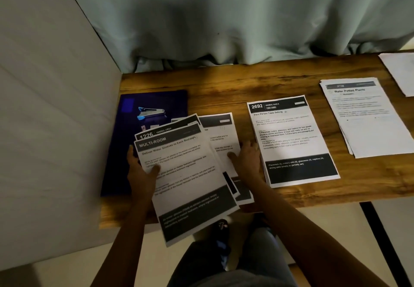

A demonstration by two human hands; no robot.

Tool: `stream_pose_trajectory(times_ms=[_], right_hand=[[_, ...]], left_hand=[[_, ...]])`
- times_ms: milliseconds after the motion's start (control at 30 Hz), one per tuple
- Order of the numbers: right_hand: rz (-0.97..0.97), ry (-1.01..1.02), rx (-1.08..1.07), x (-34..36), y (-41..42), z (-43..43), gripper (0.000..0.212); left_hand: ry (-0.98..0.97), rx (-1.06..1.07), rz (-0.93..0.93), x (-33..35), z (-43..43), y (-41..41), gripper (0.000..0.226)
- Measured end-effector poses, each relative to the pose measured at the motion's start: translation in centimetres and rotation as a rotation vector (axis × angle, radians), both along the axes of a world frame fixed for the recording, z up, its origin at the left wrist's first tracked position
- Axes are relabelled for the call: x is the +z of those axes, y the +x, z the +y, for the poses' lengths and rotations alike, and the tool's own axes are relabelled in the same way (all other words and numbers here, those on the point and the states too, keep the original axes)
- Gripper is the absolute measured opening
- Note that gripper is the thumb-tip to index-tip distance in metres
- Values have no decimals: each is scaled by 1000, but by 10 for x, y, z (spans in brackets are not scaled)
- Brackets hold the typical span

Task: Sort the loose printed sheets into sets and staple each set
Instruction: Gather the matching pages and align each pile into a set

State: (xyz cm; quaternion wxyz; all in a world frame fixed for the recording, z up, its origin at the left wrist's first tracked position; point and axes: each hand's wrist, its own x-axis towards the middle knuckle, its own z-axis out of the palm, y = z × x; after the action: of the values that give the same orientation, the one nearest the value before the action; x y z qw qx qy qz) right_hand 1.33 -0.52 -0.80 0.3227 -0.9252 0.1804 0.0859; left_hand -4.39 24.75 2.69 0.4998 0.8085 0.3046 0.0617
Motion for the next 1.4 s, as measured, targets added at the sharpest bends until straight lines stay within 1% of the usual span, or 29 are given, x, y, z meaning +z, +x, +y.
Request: stream_pose_trajectory(times_ms=[100,233,333,700,867,1067,1200,1300,1400], right_hand=[[15,60,-40,-4,2,0,49],[18,187,-110,-2,3,-3,31],[-26,216,-139,1,1,-6,22],[-126,242,-197,14,-5,-14,18],[-164,259,-220,24,-4,-19,21],[-216,238,-139,42,8,-40,22],[-275,255,-144,82,35,-68,25],[-268,191,-59,112,56,-87,23],[-240,202,-17,121,68,-88,24]], left_hand=[[-24,22,11,1,3,0,88],[-53,35,15,2,5,2,85],[-48,45,16,3,5,2,83],[-12,77,43,2,16,2,80],[37,86,47,0,23,-3,78],[45,123,45,-1,37,-9,75],[55,122,76,0,47,-13,71],[54,130,85,-2,55,-17,67],[44,149,95,-4,60,-20,64]])
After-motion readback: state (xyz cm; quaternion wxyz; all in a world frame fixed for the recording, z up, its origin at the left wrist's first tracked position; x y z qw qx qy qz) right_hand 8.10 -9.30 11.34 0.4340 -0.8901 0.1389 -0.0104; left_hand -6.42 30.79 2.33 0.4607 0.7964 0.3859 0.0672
